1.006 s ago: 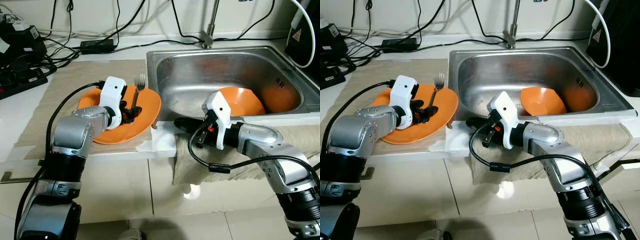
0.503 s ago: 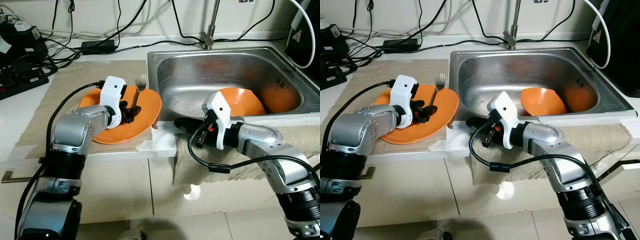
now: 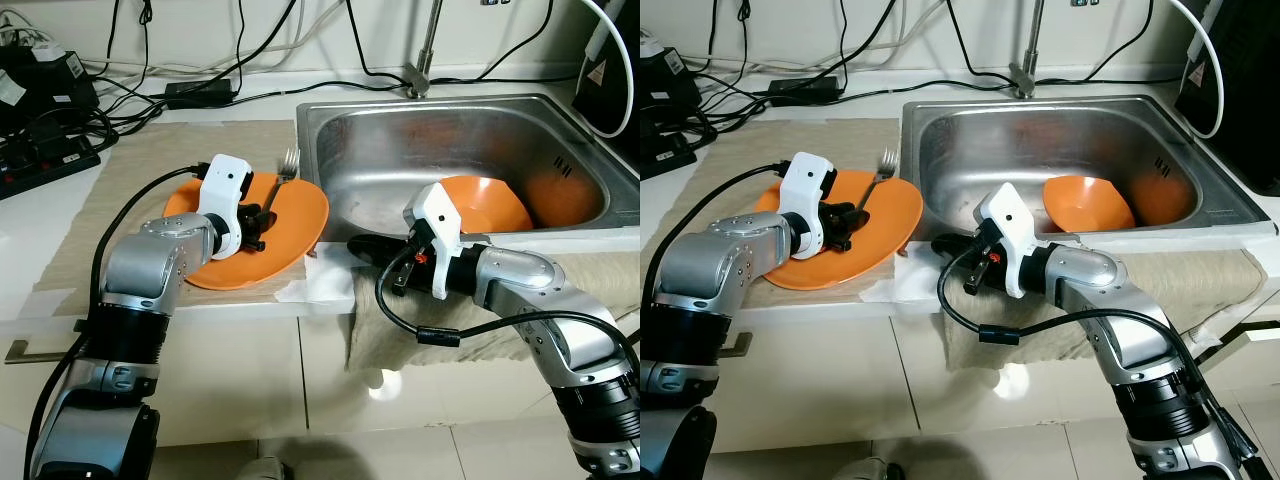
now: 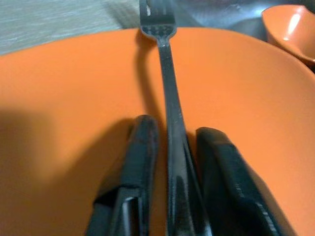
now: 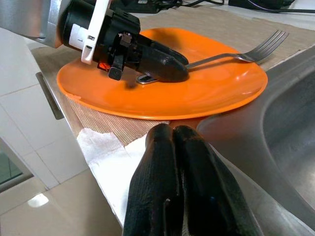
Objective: Kitchen organization
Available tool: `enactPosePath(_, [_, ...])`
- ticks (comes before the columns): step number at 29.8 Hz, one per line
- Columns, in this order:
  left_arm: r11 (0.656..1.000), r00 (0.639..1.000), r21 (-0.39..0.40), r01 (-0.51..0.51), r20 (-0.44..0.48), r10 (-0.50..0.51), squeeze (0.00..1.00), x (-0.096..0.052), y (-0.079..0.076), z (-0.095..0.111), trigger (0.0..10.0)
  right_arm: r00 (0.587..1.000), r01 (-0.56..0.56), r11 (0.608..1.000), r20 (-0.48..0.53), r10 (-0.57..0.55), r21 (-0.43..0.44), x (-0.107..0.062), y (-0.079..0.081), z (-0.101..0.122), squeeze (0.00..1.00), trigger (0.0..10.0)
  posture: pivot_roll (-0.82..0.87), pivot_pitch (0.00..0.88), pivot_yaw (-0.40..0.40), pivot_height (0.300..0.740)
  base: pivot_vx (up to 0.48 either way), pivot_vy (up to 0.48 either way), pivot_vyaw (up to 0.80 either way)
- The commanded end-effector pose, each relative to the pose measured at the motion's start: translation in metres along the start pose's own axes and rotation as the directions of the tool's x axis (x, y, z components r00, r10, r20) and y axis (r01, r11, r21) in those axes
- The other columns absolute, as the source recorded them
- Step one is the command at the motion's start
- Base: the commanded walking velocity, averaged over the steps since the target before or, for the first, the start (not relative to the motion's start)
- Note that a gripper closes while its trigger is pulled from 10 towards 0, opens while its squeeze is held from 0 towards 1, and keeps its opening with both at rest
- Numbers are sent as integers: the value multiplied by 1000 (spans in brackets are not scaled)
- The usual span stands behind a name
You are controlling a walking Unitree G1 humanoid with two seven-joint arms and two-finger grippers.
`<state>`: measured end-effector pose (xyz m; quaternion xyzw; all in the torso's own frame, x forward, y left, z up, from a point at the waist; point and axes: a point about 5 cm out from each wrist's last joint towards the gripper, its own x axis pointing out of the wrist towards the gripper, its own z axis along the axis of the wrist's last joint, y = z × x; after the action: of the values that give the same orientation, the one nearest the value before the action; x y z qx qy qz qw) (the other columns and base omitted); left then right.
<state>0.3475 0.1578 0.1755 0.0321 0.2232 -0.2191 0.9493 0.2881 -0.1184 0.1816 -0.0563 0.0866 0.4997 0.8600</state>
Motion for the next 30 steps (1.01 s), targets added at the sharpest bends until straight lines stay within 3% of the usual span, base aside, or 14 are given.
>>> enactPosePath(1, [1000,1000,-4,18,20,-18,0,0,0,2,0,1000,17,1000,3,-17,-11,1,-3,4,0,10000,72,25,42,740,0,0,0])
enactPosePath(8, [1000,991,-2,24,133,-24,0,-8,1,25,0,1000,24,1000,8,-24,-6,2,-3,4,0,10000,73,27,41,740,0,0,0])
enactPosePath(17, [1000,979,-2,26,205,-25,0,-17,3,44,0,1000,28,1000,7,-28,-8,1,-5,4,0,10000,75,26,37,740,0,0,0])
enactPosePath(18, [1000,978,2,17,207,-17,133,-17,4,44,0,1000,28,1000,6,-28,-9,2,-5,4,0,10000,75,26,37,740,0,0,0])
enactPosePath(19, [1000,980,17,18,196,-21,0,-17,3,42,0,1000,27,1000,6,-27,-9,2,-5,4,0,10000,75,26,37,740,0,0,0])
enactPosePath(22, [997,986,76,9,166,-22,0,-15,0,39,0,1000,27,1000,6,-27,-9,2,-5,4,0,10000,76,24,36,740,0,0,0])
enactPosePath(23, [996,988,84,0,153,-13,0,-14,-2,36,9922,1000,27,1000,6,-27,-8,2,-5,4,0,10000,76,24,36,740,0,0,0])
enactPosePath(24, [996,988,84,0,153,-13,0,-14,-2,36,9922,1000,27,1000,6,-27,-8,2,-5,4,0,10000,76,24,36,740,0,0,0])
enactPosePath(25, [997,989,82,2,148,-15,169,-13,-3,35,10000,1000,27,1000,5,-27,-9,2,-5,4,0,10000,74,24,37,740,0,0,0])
enactPosePath(26, [997,989,82,2,148,-15,169,-13,-3,35,10000,1000,27,1000,5,-27,-9,2,-5,4,0,10000,74,24,37,740,0,0,0])
enactPosePath(27, [997,989,73,4,147,-15,451,-12,-3,33,10000,1000,27,1000,4,-27,-8,2,-5,4,0,10000,74,24,37,740,0,0,0])
enactPosePath(28, [998,989,67,7,148,-17,1000,-11,-5,33,10000,1000,27,1000,4,-27,-8,2,-5,4,0,10000,74,24,37,740,0,0,0])
enactPosePath(30, [998,989,61,12,149,-22,1000,-10,-6,32,10000,1000,28,1000,3,-28,-8,2,-5,3,0,10000,70,20,38,740,0,0,0])
